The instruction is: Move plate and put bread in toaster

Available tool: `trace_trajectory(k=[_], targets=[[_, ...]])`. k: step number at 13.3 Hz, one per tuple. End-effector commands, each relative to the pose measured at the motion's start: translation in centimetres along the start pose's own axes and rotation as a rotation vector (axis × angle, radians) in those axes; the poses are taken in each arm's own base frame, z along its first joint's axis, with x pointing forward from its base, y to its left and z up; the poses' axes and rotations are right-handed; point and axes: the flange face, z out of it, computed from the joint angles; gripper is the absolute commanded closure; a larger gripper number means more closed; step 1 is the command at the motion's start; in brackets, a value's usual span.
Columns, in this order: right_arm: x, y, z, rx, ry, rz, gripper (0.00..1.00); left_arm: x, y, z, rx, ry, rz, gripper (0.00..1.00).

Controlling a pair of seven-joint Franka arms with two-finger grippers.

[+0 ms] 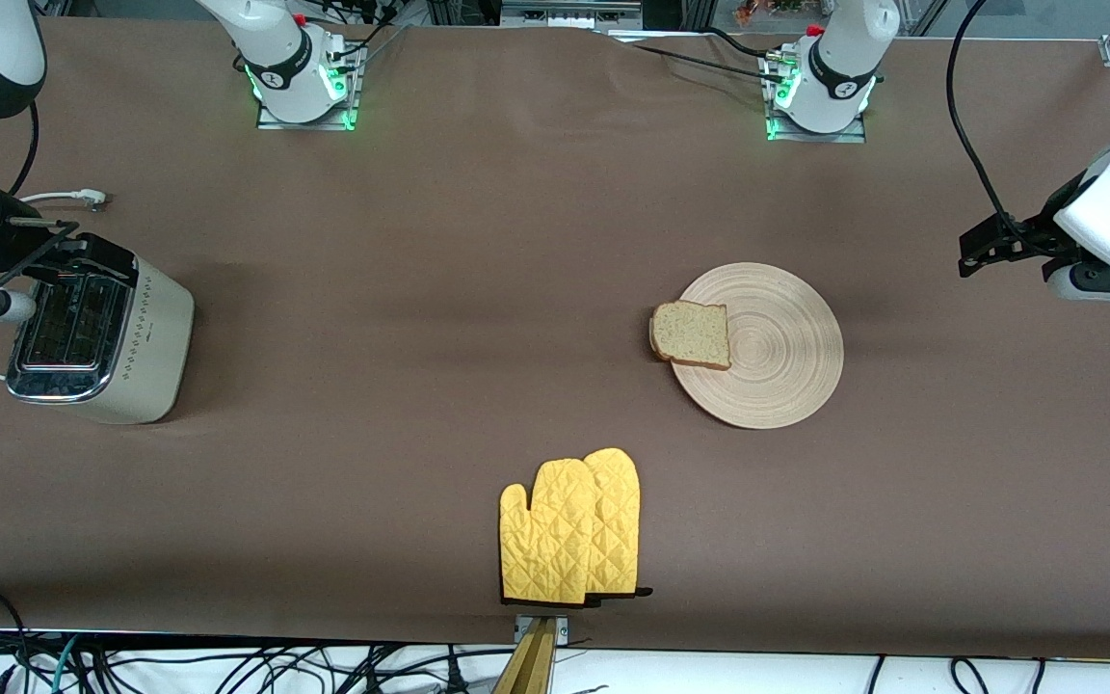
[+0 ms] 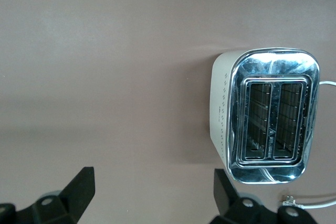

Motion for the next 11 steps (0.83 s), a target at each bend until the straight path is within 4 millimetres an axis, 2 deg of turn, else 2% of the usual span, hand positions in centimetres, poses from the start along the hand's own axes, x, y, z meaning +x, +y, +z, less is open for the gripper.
trace_trajectory(k=[1, 11], targets=[[0.17, 0.24, -0.63, -0.004, 0.006, 0.018, 0.00, 0.13, -0.26, -0.56, -0.027, -0.004, 0.004, 0.00], [0.18, 0.42, -0.69, -0.004, 0.008, 0.011, 0.00, 0.09, -0.36, -0.40, -0.025, -0.013, 0.004, 0.00]])
